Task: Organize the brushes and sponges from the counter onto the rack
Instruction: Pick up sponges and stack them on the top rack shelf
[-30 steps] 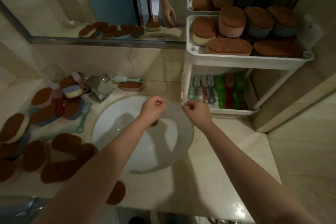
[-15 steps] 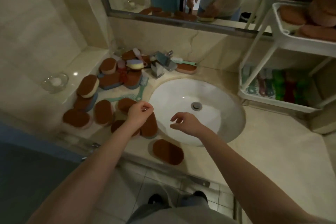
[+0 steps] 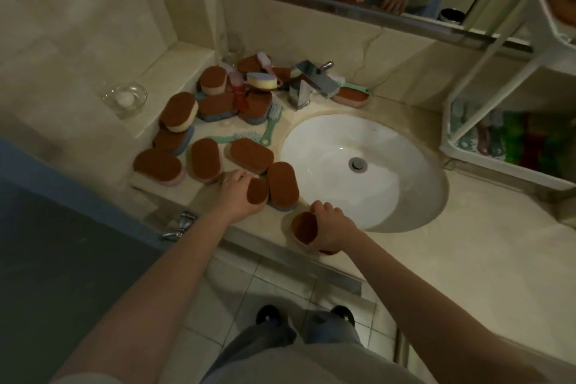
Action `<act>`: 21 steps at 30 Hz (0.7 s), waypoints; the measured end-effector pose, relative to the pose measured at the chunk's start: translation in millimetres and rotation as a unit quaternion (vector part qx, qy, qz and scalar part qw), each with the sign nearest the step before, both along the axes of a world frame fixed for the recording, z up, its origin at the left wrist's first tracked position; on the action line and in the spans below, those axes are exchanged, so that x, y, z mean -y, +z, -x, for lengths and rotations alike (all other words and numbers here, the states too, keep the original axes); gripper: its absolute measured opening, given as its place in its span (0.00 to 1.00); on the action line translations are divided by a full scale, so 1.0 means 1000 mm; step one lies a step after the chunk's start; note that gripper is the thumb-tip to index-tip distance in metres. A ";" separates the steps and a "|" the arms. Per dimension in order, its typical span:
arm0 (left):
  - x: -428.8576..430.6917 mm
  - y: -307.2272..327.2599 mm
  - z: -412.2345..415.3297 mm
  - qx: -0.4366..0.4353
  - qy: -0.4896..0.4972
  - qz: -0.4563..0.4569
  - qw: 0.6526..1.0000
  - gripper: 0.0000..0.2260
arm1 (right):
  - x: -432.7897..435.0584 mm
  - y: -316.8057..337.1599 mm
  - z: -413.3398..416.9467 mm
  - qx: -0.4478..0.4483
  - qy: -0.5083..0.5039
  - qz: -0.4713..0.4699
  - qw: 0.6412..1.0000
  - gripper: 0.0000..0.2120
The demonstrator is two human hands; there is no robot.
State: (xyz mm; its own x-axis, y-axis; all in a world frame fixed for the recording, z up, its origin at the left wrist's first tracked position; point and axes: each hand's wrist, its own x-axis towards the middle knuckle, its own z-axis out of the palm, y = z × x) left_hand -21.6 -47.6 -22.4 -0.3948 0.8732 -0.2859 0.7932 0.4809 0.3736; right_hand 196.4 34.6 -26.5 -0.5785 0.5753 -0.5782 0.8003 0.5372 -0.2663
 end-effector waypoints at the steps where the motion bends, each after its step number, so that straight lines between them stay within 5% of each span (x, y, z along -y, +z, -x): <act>1: 0.000 -0.002 0.001 -0.004 -0.009 0.018 1.000 0.37 | 0.000 -0.001 0.000 0.000 -0.001 -0.006 1.000 0.41; 14: 0.002 -0.006 -0.004 -0.098 -0.087 0.087 0.988 0.32 | -0.013 0.016 0.002 -0.100 -0.116 0.010 0.988 0.34; 21: 0.011 0.023 0.006 0.076 0.127 -0.034 0.988 0.33 | -0.017 0.037 0.018 -0.250 -0.179 -0.029 0.951 0.33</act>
